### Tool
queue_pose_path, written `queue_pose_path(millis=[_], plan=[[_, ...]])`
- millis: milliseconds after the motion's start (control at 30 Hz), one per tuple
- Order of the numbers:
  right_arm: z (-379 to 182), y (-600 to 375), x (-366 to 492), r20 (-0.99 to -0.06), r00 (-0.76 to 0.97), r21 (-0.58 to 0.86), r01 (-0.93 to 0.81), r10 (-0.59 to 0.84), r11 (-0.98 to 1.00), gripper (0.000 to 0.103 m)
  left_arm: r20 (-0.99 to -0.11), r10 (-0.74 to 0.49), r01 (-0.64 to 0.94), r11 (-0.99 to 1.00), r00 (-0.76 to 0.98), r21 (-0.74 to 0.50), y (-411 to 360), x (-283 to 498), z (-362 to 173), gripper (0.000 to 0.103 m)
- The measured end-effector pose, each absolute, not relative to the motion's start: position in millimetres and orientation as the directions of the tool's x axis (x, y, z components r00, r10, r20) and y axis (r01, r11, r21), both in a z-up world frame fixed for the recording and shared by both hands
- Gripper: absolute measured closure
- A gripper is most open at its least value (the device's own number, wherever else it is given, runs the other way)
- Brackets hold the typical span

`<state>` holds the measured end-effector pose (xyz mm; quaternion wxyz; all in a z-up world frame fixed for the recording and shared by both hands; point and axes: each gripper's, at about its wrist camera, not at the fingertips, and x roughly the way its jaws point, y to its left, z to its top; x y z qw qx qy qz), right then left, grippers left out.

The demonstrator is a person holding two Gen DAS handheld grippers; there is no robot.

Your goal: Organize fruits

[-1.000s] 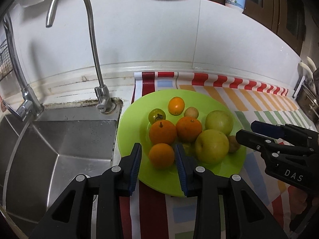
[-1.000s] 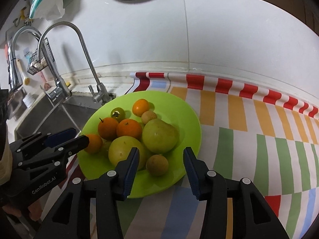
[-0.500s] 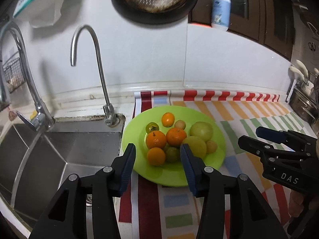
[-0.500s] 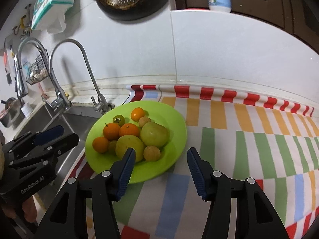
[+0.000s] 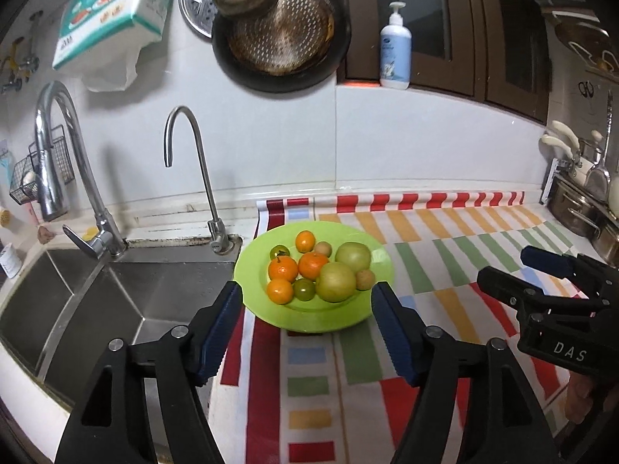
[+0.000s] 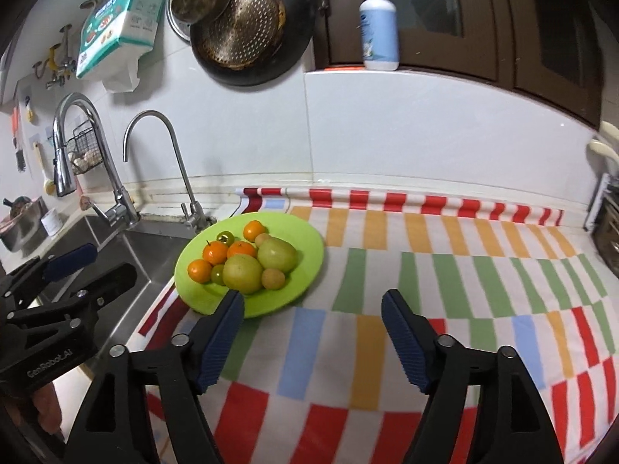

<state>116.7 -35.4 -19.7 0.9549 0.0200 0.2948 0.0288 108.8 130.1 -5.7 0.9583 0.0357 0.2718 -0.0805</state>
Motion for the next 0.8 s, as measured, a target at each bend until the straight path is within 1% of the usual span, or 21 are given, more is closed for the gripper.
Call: queue_pose_path(millis=[67,100,333,400,500,667,733,800], plan=[[-18,-40,107,-0.560,0.827,0.049,-0.032,0.054,0.998,0.026,-0.517,-0.134,0.176,0.984,0.845,0.032,124,97,-3,0.027],[-18,-44,100,-0.560,0.827,0.047,-0.026,0.048,0.999,0.025,-0.514,-0.136,0.180,0.983,0.847,0.037,121,92,-2,0.027],[-13,-62,59,-0.544,0.838,0.047,-0.007,0.031,0.999,0.025,-0.507,-0.138,0.183,0.982,0.851,0.039,100,55,2,0.024],[-12,-66,46,-0.538,0.843,0.043,-0.005,0.028,0.999,0.025,-0.502,-0.135,0.178,0.983,0.854,0.039,95,42,3,0.021],[-9,-71,27,-0.527,0.850,0.038,-0.002,0.022,0.999,0.021,-0.488,-0.122,0.164,0.985,0.864,0.043,87,23,6,0.017],[-4,-78,-5,-0.508,0.861,0.025,0.003,0.011,1.000,0.020,-0.470,-0.114,0.149,0.988,0.875,0.038,77,-5,12,0.013],[-2,-82,-17,-0.500,0.866,0.022,0.005,0.007,1.000,0.017,-0.464,-0.114,0.147,0.988,0.879,0.036,74,-14,13,0.011],[0,-85,-25,-0.495,0.869,0.021,0.005,0.006,1.000,0.017,-0.459,-0.113,0.146,0.989,0.881,0.037,71,-23,15,0.009]])
